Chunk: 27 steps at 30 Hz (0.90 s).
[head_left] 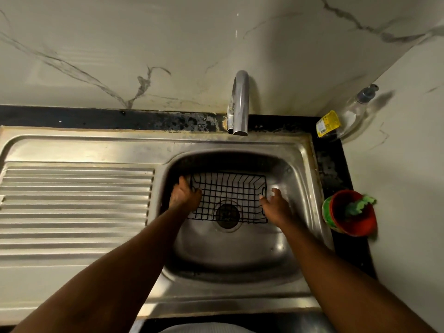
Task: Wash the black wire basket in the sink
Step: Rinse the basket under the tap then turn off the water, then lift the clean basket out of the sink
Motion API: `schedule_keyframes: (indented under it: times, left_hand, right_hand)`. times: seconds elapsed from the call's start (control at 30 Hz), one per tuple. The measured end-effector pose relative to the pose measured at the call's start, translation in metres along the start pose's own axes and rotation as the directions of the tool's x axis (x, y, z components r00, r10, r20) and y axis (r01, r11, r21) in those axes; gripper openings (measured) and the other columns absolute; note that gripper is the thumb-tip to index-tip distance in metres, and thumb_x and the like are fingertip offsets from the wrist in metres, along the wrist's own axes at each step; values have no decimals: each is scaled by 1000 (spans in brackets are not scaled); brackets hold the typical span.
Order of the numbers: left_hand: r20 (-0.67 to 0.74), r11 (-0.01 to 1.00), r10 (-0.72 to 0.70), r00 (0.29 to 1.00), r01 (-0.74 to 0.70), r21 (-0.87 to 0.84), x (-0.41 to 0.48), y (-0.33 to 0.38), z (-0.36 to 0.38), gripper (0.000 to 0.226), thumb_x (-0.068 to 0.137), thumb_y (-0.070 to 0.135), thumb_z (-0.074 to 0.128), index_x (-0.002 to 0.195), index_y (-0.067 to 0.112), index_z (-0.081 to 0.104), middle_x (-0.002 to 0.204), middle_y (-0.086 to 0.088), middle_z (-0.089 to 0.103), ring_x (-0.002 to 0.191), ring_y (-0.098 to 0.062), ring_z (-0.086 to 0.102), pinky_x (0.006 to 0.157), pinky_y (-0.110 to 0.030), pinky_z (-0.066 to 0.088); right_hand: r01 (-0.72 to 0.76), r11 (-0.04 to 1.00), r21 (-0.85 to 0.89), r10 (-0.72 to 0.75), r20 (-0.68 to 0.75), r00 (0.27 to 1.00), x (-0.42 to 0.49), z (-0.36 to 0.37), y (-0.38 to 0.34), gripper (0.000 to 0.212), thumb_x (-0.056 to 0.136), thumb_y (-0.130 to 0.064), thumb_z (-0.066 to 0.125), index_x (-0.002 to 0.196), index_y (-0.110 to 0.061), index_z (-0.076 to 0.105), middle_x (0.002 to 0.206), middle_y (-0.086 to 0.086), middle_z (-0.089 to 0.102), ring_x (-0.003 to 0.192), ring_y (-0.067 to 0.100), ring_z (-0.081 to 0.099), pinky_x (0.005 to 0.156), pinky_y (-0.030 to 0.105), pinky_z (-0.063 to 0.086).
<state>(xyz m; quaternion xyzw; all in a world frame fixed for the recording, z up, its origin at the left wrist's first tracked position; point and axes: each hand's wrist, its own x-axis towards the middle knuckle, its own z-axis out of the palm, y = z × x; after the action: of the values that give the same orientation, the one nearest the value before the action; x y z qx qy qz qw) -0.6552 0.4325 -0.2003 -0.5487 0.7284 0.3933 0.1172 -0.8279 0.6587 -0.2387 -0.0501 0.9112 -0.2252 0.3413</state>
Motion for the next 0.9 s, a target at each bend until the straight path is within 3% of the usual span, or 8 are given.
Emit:
schedule_keyframes:
  times: [0.1, 0.23, 0.3, 0.47, 0.57, 0.7, 0.83, 0.9]
  left_hand:
    - [153, 977, -142, 978, 163, -138, 6, 3, 9, 87, 98, 60, 59, 161, 8, 30, 161, -25, 37, 145, -42, 41, 119, -50, 38]
    - [243, 845, -183, 952, 279, -455, 30, -9, 18, 133, 58, 101, 57, 158, 14, 40, 159, -21, 43, 141, -42, 46, 115, -57, 41]
    - [265, 815, -192, 945, 304, -493, 24, -6, 8, 138, 53, 107, 47, 157, 17, 42, 158, -18, 45, 141, -41, 46, 116, -59, 39]
    - [327, 704, -158, 932, 339, -625, -5, 8, -14, 92, 98, 79, 27, 149, 6, 51, 140, -20, 60, 135, -39, 51, 115, -53, 37]
    - [296, 613, -178, 938, 341, -713, -16, 11, -22, 91, 98, 79, 24, 140, 5, 56, 107, -14, 67, 110, -33, 59, 109, -50, 43]
    - [206, 580, -203, 957, 287, -762, -28, 13, -34, 82, 94, 78, 44, 133, 9, 62, 91, -13, 66, 81, -25, 62, 103, -49, 50]
    - [232, 593, -42, 972, 211, -777, -50, 4, -43, 72, 83, 68, 67, 128, 12, 69, 84, -8, 60, 83, -23, 55, 101, -45, 46]
    - [227, 592, 41, 973, 159, -790, -61, -3, -49, 80, 69, 73, 75, 125, 16, 72, 94, -8, 68, 96, -27, 61, 103, -47, 50]
  right_hand:
    - [-104, 988, 117, 84, 165, 983, 8, 9, -4, 65, 99, -64, 46, 150, -24, 44, 140, 14, 58, 124, 35, 57, 110, 50, 44]
    - [-244, 872, 425, 175, 195, 965, 5, 16, -11, 111, 70, -103, 21, 143, -26, 54, 146, 7, 51, 132, 29, 47, 117, 59, 31]
    - [-296, 786, 543, 219, 204, 954, -12, 8, -19, 90, 90, -87, 16, 119, -19, 67, 148, 14, 52, 135, 34, 46, 117, 56, 30]
    - [-369, 625, 688, 322, 204, 925, -20, -3, -6, 91, 94, -82, 14, 69, -12, 67, 116, 18, 67, 111, 30, 56, 103, 48, 36]
    - [-328, 599, 730, 350, 130, 928, -30, -20, -9, 74, 99, -73, 31, 73, -12, 64, 79, 10, 67, 85, 27, 59, 95, 44, 42]
    - [-286, 557, 780, 230, 186, 955, -50, -45, -19, 46, 92, -58, 58, 84, -14, 64, 78, 8, 64, 73, 23, 57, 82, 39, 47]
    - [-263, 505, 822, 145, 219, 965, -92, -65, -35, 28, 94, -35, 58, 76, -13, 58, 66, 6, 58, 57, 19, 54, 48, 25, 43]
    - [-225, 476, 850, 86, 210, 974, -111, -71, -42, 22, 94, -23, 50, 75, -13, 54, 72, 6, 55, 61, 17, 49, 52, 30, 39]
